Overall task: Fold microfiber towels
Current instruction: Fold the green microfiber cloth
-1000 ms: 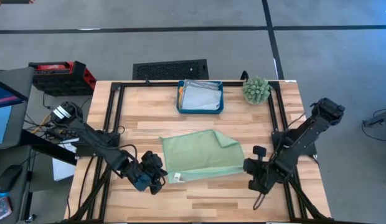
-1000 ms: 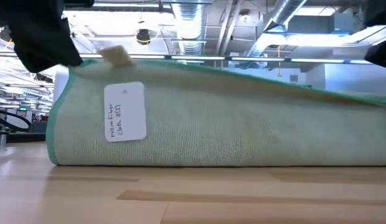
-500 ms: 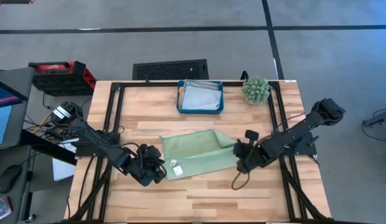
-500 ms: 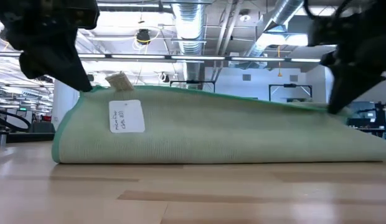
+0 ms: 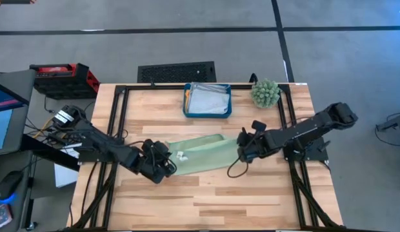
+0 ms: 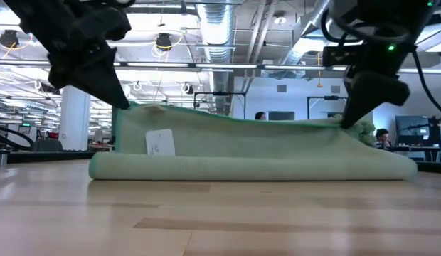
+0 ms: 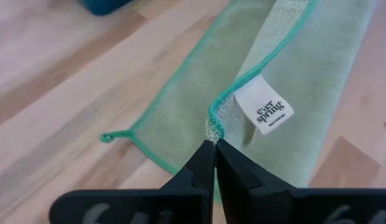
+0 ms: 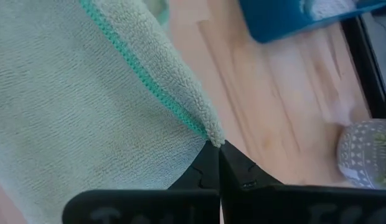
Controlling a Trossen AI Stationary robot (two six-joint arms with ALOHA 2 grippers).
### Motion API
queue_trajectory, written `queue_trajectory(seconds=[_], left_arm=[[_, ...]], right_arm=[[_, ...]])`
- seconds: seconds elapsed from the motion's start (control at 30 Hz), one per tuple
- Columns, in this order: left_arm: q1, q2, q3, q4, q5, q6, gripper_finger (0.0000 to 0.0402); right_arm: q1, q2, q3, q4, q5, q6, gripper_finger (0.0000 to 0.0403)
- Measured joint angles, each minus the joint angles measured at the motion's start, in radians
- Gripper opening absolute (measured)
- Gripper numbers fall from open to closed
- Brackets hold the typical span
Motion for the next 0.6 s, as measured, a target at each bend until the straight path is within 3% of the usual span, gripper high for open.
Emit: queue_trajectory(seconds=[0.33,0.6], left_arm=[[0.063,0.000,0.000,-0.004,0.007,0.005,0.0000],[0.069,0.000,0.000,-0.053,0.045,-0.079,0.0000]], right_arm=[[-0.095,0.000,0.000,0.008,0.003,-0.042,0.0008],[-0.123,0.000,0.000,0.070,-0.016,-0.138,0.0008]])
